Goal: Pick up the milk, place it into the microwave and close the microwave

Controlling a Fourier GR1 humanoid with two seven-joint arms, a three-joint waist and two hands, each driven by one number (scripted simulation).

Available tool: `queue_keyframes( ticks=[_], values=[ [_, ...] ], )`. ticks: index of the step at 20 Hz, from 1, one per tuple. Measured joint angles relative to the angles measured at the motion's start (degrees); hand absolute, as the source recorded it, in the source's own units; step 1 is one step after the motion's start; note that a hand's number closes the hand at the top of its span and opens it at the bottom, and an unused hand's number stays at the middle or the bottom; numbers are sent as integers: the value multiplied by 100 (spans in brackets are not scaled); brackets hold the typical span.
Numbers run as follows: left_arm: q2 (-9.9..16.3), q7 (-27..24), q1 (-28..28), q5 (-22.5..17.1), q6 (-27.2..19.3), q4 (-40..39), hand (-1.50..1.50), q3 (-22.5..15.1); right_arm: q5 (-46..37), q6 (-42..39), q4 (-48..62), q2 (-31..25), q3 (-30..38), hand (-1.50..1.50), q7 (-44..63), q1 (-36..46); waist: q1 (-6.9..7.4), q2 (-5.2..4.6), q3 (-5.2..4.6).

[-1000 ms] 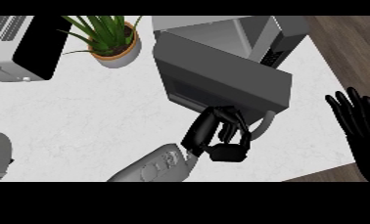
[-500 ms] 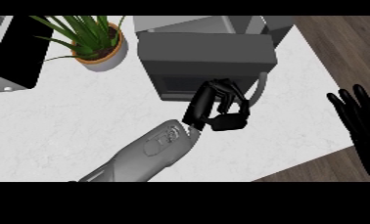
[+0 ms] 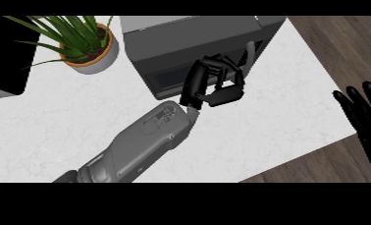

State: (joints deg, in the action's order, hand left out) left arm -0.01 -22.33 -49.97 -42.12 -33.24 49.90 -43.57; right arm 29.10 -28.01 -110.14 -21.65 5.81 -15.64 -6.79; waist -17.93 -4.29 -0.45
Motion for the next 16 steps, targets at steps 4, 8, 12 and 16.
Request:
queue_keyframes(
  ticks=[4,8,12,16],
  values=[
    [0,-241,-60,-213,20,-132,150,66,140,-8,-87,-109,66,-150,111,86,-69,-16,5],
    [-1,-478,-65,-375,41,-184,150,47,266,-17,-141,-181,95,-150,205,156,-98,-21,14],
    [-1,-691,-77,-509,47,-243,150,17,394,-13,-203,-244,128,-150,287,236,-128,-22,19],
    [-1,-879,-85,-650,78,-281,150,6,532,0,-245,-315,173,-150,385,296,-151,-31,21]
  ],
)
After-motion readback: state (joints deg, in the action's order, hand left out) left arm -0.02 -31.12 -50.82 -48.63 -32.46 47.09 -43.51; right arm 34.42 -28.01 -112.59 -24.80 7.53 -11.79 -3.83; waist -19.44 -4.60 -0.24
